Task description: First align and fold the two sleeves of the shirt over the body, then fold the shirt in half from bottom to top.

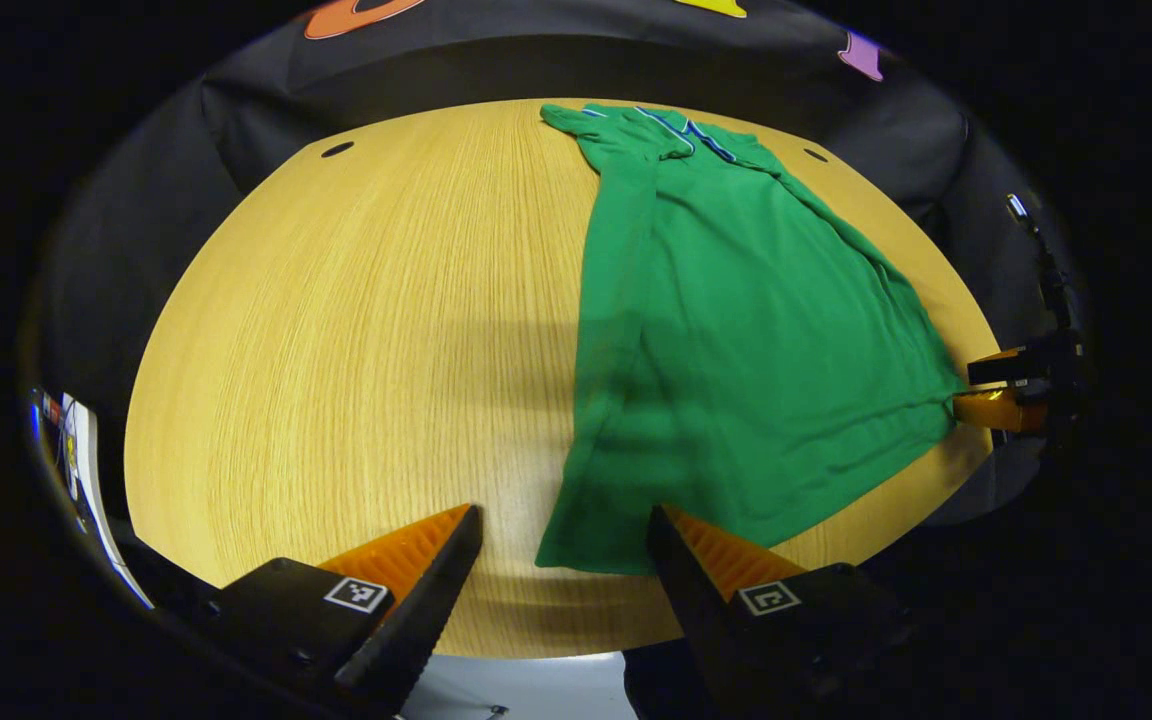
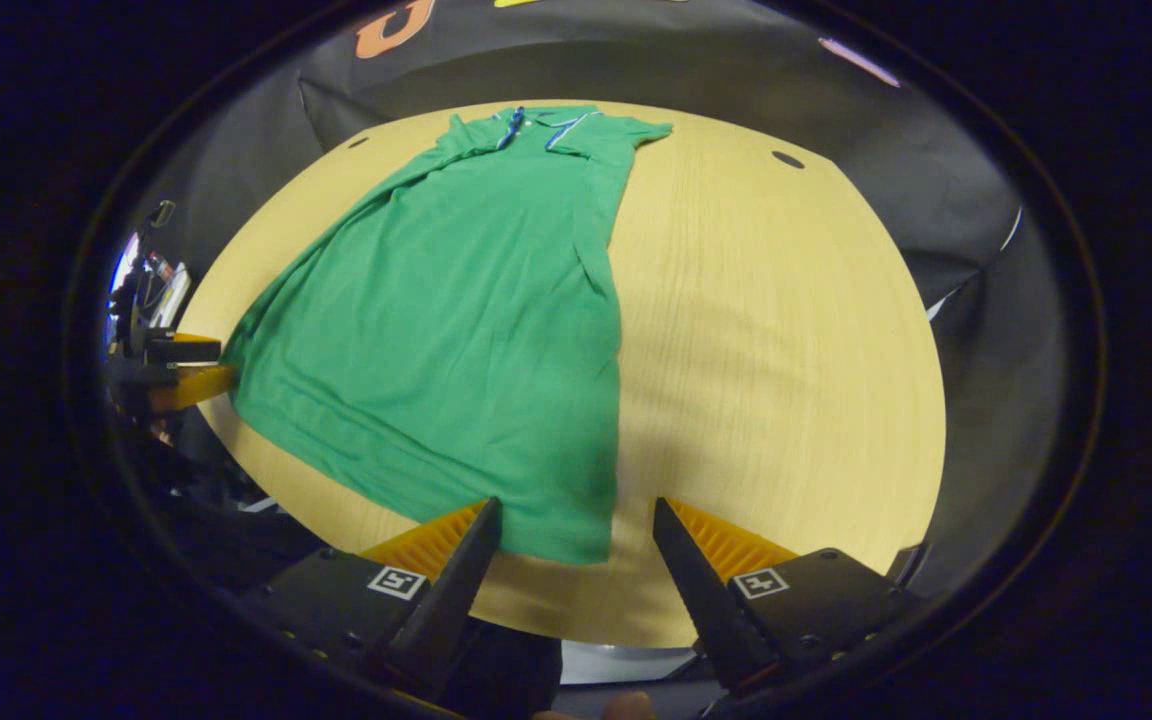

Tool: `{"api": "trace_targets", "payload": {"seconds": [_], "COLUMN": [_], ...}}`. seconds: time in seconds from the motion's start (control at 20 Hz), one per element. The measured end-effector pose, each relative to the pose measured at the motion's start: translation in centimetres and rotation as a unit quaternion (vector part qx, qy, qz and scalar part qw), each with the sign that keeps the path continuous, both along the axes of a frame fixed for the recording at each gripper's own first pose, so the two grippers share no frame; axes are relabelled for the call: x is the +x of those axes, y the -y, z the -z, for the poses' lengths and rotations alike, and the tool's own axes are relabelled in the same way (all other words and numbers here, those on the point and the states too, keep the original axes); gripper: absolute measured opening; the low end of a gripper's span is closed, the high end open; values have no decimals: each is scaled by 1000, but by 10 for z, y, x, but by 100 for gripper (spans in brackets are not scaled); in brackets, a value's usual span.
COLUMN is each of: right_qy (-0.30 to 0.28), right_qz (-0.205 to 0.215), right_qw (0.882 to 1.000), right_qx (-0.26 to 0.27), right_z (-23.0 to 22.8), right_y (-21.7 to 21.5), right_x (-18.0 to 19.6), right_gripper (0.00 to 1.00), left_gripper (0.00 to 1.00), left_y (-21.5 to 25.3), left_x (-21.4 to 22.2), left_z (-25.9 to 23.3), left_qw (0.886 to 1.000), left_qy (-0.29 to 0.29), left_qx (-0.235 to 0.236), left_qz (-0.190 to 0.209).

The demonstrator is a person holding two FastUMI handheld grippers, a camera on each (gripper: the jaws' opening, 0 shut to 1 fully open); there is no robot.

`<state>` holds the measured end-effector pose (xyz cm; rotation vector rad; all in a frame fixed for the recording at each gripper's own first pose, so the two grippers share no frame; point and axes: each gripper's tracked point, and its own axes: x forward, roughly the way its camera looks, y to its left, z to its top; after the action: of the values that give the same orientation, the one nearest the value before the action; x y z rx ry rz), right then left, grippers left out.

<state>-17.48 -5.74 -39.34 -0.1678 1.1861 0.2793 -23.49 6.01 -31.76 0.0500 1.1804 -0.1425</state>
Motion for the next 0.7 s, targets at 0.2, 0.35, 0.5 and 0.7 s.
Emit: {"api": "trace_targets", "payload": {"seconds": [0.2, 0.35, 0.5, 0.7], "right_qy": [-10, -21, -29, -37], "right_qz": [3, 1, 3, 1], "right_qw": [1000, 1000, 1000, 999], "right_qx": [2, 2, 5, 22], "right_z": [2, 4, 3, 5], "right_y": [-4, -6, -9, -16], "right_x": [1, 1, -2, -5], "right_gripper": [93, 86, 60, 12], "left_gripper": [100, 100, 83, 29], "left_y": [-5, 0, 8, 14], "left_x": [3, 2, 3, 12], "left_z": [1, 0, -8, -17], "left_qw": [1000, 1000, 999, 999], "left_qy": [2, -11, -28, -39], "left_qx": [4, 3, -1, -20], "left_qz": [20, 17, 32, 31]}}
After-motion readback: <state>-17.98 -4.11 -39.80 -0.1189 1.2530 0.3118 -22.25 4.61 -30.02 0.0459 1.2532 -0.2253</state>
